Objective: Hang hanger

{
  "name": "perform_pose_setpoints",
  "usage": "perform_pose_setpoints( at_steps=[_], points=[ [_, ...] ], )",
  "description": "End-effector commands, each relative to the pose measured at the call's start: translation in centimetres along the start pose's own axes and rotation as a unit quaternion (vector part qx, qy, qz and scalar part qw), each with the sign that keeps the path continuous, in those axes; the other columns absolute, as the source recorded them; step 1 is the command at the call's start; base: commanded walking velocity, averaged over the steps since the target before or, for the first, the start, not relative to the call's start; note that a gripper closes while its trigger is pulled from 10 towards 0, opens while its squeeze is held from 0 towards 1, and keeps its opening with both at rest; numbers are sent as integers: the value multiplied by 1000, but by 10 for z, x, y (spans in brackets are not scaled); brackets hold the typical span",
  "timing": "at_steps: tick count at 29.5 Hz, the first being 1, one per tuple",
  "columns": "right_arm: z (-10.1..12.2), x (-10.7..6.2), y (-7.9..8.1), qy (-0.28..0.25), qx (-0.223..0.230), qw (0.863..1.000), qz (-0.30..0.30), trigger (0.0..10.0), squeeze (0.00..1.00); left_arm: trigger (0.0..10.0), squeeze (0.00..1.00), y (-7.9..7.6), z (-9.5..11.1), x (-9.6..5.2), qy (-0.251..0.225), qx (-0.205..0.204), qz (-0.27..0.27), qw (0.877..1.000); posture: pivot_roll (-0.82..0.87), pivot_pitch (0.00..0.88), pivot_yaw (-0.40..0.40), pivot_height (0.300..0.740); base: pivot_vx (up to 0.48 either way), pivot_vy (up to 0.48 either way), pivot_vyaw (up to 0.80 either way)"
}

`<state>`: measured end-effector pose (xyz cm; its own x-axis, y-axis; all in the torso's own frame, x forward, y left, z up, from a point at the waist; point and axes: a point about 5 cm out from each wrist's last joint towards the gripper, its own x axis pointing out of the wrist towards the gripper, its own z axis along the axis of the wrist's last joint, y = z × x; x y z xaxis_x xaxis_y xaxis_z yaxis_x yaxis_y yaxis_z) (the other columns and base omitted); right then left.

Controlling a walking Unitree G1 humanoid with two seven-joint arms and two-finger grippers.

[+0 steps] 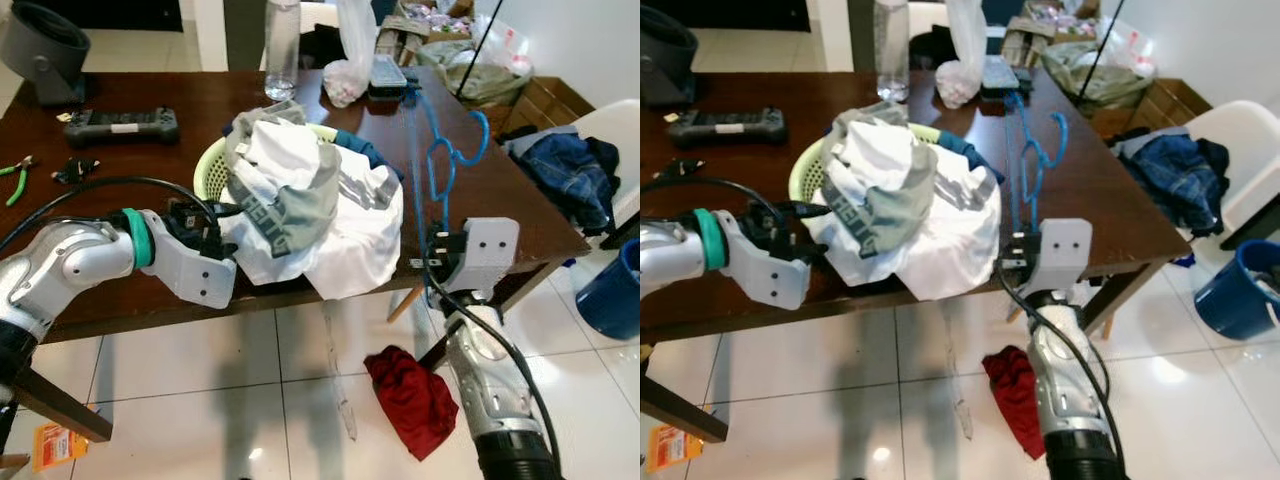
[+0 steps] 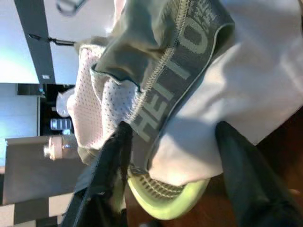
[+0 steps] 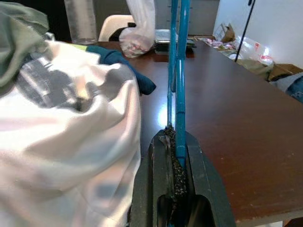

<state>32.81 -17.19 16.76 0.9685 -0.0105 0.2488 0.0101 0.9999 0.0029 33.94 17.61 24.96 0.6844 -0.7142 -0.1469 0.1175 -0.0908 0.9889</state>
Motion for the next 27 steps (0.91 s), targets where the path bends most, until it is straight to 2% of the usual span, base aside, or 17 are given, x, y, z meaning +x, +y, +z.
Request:
perform_pose_setpoints(
  at_steps=[1, 2, 4, 7, 11, 16, 20, 21, 22, 23, 24, 26, 27],
  points=[
    [-2, -4, -3, 7, -2, 1000, -5, 10000, 0, 10000, 0, 11, 3, 4, -12, 12, 33, 999, 67, 159, 15, 740, 0, 0, 0],
    [-2, -4, -3, 7, -2, 1000, -5, 10000, 0, 10000, 0, 11, 3, 4, -12, 12, 33, 999, 67, 159, 15, 740, 0, 0, 0],
    [-3, -6, -2, 10, -1, 1000, -6, 10000, 0, 10000, 0, 22, 4, 7, -25, 20, 56, 998, 70, 162, 15, 740, 0, 0, 0],
    [-3, -6, -2, 10, -1, 1000, -6, 10000, 0, 10000, 0, 22, 4, 7, -25, 20, 56, 998, 70, 162, 15, 740, 0, 0, 0],
    [-4, -6, -1, 11, 0, 1000, -5, 10000, 0, 10000, 0, 21, 1, 8, -24, 21, 52, 998, 67, 162, 16, 740, 0, 0, 0],
    [-3, -7, -1, 15, 0, 1000, -6, 10000, 0, 10000, 0, 13, -7, 22, -27, 21, 32, 999, 54, 168, 21, 740, 0, 0, 0],
    [-3, -8, -2, 16, -1, 1000, -7, 10000, 0, 10000, 0, 11, -8, 25, -25, 20, 28, 999, 52, 170, 22, 740, 0, 0, 0],
    [-3, -8, -3, 16, -1, 1000, -8, 10000, 0, 6627, 0, 8, -11, 28, -15, 24, 26, 999, 48, 172, 24, 740, 0, 0, 0],
    [-3, -8, -3, 16, -1, 1000, -8, 10000, 0, 6627, 0, 8, -11, 28, -15, 24, 26, 999, 48, 172, 24, 740, 0, 0, 0],
    [-3, -9, -2, 16, -1, 1000, -8, 10000, 0, 2863, 0, 6, -14, 31, -5, 29, 27, 999, 43, 175, 25, 740, 0, 0, 0],
    [-2, -9, -2, 16, -1, 1000, -8, 10000, 0, 471, 0, 6, -15, 34, 2, 31, 34, 999, 40, 176, 25, 740, 0, 0, 0],
    [-2, -9, -2, 16, -1, 1000, -8, 10000, 0, 471, 0, 6, -15, 34, 2, 31, 34, 999, 40, 176, 25, 740, 0, 0, 0],
    [-2, -10, -1, 16, 0, 1000, -8, 10000, 0, 0, 0, 8, -15, 36, 5, 37, 47, 998, 38, 176, 25, 740, 0, 0, 0]
  ],
)
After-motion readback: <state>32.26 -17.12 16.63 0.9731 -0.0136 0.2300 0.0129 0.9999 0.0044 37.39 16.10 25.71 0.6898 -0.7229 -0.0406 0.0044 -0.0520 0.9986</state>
